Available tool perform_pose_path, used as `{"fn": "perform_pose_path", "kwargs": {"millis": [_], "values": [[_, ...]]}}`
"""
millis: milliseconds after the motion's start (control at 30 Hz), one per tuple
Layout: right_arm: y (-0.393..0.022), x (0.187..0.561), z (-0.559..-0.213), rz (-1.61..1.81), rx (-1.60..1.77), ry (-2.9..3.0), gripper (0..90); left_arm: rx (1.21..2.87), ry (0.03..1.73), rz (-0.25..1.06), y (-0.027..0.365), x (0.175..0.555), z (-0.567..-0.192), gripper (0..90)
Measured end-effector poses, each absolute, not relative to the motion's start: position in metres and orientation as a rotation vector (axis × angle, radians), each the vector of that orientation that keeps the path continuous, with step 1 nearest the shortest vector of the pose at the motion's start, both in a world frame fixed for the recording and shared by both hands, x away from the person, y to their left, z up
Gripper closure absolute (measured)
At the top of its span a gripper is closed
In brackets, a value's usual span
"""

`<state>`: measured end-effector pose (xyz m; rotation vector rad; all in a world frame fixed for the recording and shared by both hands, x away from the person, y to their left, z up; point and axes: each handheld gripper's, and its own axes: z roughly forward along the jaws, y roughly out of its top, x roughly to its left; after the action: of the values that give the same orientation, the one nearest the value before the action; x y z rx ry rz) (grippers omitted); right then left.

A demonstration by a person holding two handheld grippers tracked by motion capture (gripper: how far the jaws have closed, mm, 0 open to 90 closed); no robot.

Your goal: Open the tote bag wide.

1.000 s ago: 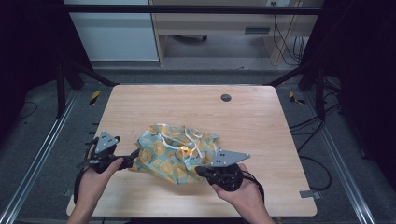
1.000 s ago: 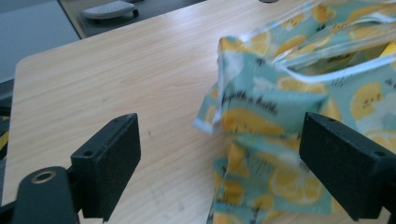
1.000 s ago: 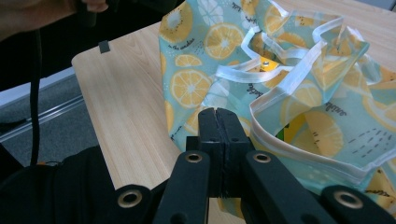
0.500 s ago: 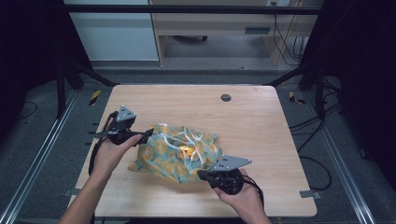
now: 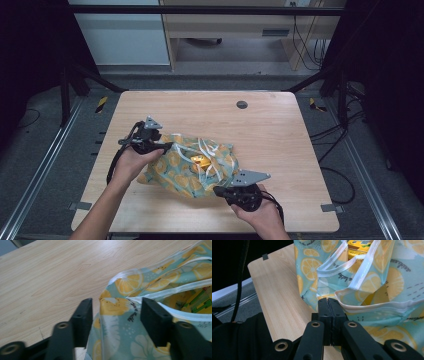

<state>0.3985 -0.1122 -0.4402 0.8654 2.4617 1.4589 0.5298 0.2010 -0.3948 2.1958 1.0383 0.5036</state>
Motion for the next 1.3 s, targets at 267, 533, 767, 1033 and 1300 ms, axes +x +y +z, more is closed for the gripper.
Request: {"fn": "perform_pose_path", "kwargs": {"millis": [267,533,767,1033,1300], "values": [[-0.115,0.400,-0.442,1.470,0.884,2.457,89.8,2.237,0.996,0.507,0.204,0.520,-0.393,89.5],[-0.119,0.400,-0.443,1.455,0.901,2.448,89.8,2.158,0.919,0.571,0.212,0.494,-0.379,90.0],[-0.120,0.396,-0.452,1.435,0.937,2.457,89.8,2.062,0.851,0.547,0.232,0.454,-0.378,90.0],[-0.117,0.399,-0.461,1.396,0.990,2.474,89.8,2.087,0.762,0.478,0.244,0.419,-0.404,90.0],[-0.122,0.401,-0.466,1.360,1.021,2.463,89.4,2.088,0.768,0.484,0.246,0.412,-0.431,90.0]]}}
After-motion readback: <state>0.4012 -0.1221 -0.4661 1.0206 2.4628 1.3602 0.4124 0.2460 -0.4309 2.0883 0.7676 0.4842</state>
